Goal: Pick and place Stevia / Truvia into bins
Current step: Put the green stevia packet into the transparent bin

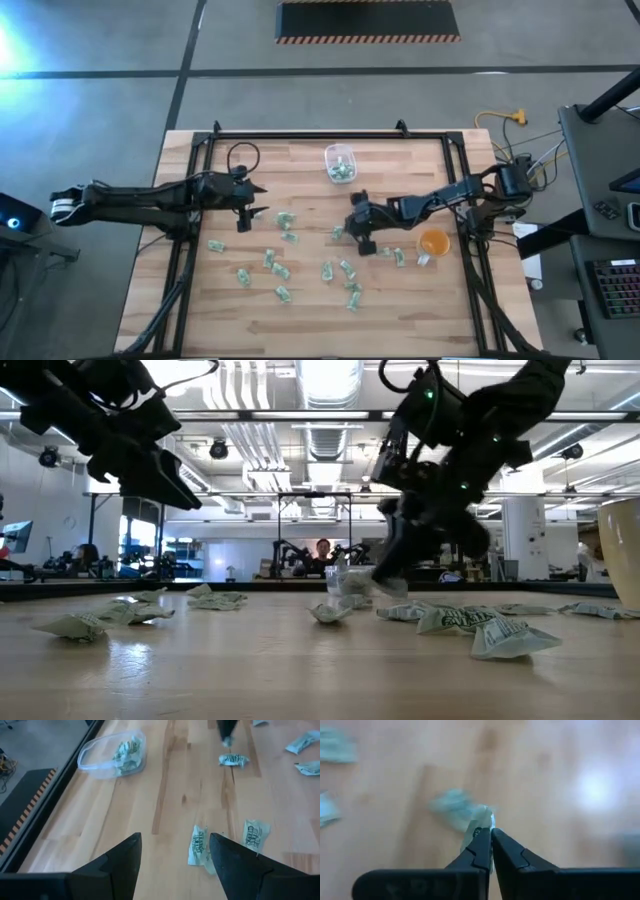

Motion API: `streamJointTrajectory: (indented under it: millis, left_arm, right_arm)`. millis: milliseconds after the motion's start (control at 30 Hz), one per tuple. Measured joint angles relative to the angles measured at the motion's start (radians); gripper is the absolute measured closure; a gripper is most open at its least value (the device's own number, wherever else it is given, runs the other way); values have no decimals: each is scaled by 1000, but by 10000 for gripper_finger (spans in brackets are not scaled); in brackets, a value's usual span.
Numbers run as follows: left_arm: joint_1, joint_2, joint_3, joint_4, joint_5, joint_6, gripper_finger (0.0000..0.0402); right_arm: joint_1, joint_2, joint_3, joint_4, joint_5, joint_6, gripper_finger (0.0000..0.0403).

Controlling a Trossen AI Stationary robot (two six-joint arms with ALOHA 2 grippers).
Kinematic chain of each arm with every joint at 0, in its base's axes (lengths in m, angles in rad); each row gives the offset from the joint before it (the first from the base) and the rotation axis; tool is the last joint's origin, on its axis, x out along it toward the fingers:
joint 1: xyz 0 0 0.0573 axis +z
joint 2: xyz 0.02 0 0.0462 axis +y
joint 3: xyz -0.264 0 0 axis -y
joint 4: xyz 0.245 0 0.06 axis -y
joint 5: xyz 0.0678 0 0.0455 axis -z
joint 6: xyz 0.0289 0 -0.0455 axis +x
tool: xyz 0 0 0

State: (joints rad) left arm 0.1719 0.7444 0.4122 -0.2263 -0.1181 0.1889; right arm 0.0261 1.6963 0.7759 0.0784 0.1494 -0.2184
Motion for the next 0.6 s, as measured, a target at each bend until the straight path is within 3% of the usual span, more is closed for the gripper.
streamJointTrajectory:
  millis: [167,267,500,600]
  left_arm:
    - [0,4,0,0,0,1,185]
    - [0,10,0,3,0,8,185]
    - [0,47,-2,9,0,9,185]
    - [0,57,-2,10,0,12,185]
  right_arm:
    - [-2,-6,43,7,282,-86,394]
    - [-18,-6,72,10,395,-138,394]
    - [-163,-2,140,18,427,-171,394]
    - [-235,10,158,17,373,-170,394]
